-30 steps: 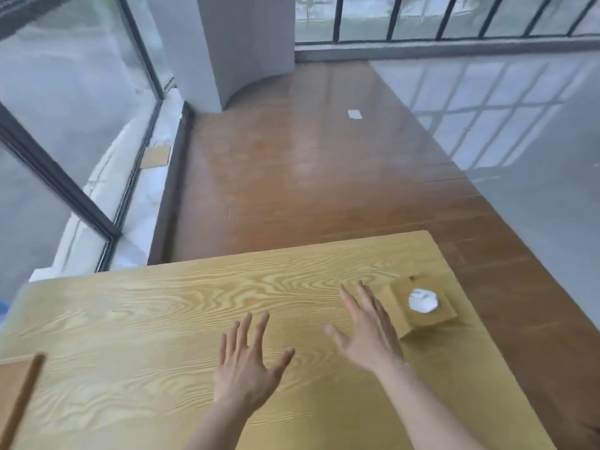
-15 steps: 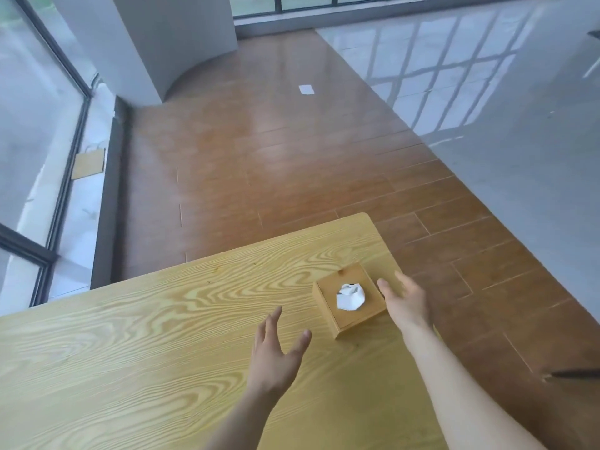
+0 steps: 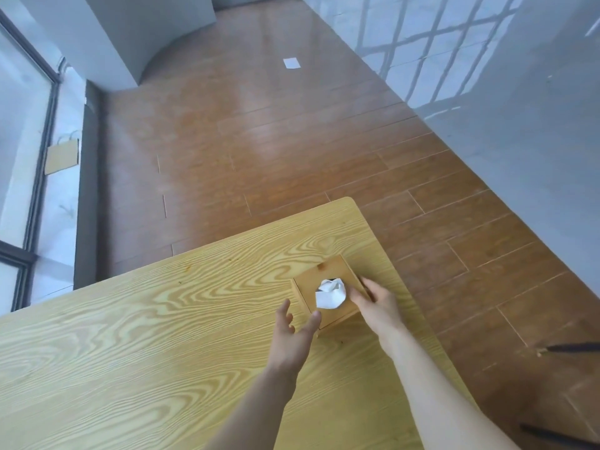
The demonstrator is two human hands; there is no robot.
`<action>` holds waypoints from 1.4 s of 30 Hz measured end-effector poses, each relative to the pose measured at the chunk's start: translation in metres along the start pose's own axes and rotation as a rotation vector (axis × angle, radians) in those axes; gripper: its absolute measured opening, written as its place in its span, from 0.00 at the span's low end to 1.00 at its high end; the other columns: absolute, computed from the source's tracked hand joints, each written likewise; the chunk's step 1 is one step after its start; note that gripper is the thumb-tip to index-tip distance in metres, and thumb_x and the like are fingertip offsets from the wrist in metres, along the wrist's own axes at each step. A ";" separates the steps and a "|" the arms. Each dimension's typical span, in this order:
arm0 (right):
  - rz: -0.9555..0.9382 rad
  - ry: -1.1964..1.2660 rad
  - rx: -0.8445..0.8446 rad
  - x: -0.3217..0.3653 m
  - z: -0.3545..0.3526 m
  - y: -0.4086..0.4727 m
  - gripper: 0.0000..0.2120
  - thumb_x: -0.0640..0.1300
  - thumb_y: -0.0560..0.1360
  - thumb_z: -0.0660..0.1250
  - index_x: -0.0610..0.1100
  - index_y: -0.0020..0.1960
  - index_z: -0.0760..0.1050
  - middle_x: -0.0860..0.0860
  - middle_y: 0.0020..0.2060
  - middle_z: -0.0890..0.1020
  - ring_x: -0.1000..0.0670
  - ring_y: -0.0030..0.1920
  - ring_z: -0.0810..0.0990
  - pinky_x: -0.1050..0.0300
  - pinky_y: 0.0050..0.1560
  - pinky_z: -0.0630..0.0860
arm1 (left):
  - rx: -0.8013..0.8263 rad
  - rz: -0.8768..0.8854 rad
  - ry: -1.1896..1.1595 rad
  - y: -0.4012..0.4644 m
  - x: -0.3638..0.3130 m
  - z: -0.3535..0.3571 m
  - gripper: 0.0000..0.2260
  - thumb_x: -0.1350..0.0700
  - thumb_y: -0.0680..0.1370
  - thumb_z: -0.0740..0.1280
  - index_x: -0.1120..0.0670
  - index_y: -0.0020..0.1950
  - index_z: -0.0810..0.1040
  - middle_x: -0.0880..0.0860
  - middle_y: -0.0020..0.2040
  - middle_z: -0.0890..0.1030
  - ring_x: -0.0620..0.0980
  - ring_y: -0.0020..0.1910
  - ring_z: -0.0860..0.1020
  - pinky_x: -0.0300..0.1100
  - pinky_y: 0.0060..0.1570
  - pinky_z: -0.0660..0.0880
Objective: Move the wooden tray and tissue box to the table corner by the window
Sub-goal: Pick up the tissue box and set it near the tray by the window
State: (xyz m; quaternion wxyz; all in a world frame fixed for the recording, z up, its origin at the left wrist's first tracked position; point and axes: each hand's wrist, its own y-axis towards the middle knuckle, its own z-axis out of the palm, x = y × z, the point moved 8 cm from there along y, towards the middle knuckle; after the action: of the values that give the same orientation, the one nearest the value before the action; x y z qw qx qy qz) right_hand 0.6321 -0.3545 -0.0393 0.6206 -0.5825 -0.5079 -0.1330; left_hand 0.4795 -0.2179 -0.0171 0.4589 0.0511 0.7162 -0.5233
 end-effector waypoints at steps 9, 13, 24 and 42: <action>-0.018 -0.043 0.021 -0.012 0.006 -0.009 0.25 0.63 0.67 0.80 0.57 0.60 0.79 0.59 0.54 0.84 0.62 0.56 0.80 0.61 0.53 0.75 | -0.051 0.028 0.016 0.014 0.002 0.004 0.37 0.55 0.76 0.73 0.43 0.79 0.56 0.50 0.73 0.70 0.49 0.63 0.74 0.40 0.49 0.70; -0.018 -0.043 0.009 -0.015 0.009 -0.014 0.28 0.61 0.66 0.81 0.50 0.62 0.82 0.57 0.51 0.87 0.60 0.54 0.83 0.62 0.50 0.77 | -0.051 0.036 0.027 0.014 0.001 -0.008 0.36 0.57 0.76 0.74 0.43 0.78 0.60 0.49 0.70 0.72 0.41 0.54 0.76 0.35 0.42 0.70; -0.029 -0.044 0.052 0.003 0.048 -0.038 0.25 0.59 0.66 0.82 0.52 0.60 0.81 0.56 0.50 0.86 0.58 0.52 0.83 0.60 0.50 0.77 | -0.093 0.093 0.012 -0.005 -0.013 -0.058 0.35 0.60 0.73 0.76 0.44 0.76 0.65 0.50 0.68 0.75 0.42 0.55 0.79 0.36 0.42 0.72; -0.275 -0.157 0.179 0.100 0.166 -0.104 0.30 0.65 0.62 0.81 0.52 0.59 0.81 0.57 0.49 0.84 0.53 0.54 0.84 0.42 0.58 0.84 | -0.249 0.242 -0.069 -0.087 -0.064 -0.197 0.26 0.58 0.74 0.76 0.42 0.67 0.69 0.40 0.53 0.75 0.35 0.46 0.77 0.32 0.39 0.70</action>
State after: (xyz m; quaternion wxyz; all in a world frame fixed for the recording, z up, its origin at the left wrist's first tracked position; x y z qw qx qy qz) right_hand 0.5195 -0.1992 0.0676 0.6042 -0.4587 -0.6395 -0.1248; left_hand 0.3488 -0.0736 0.0951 0.5456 0.0615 0.7480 -0.3728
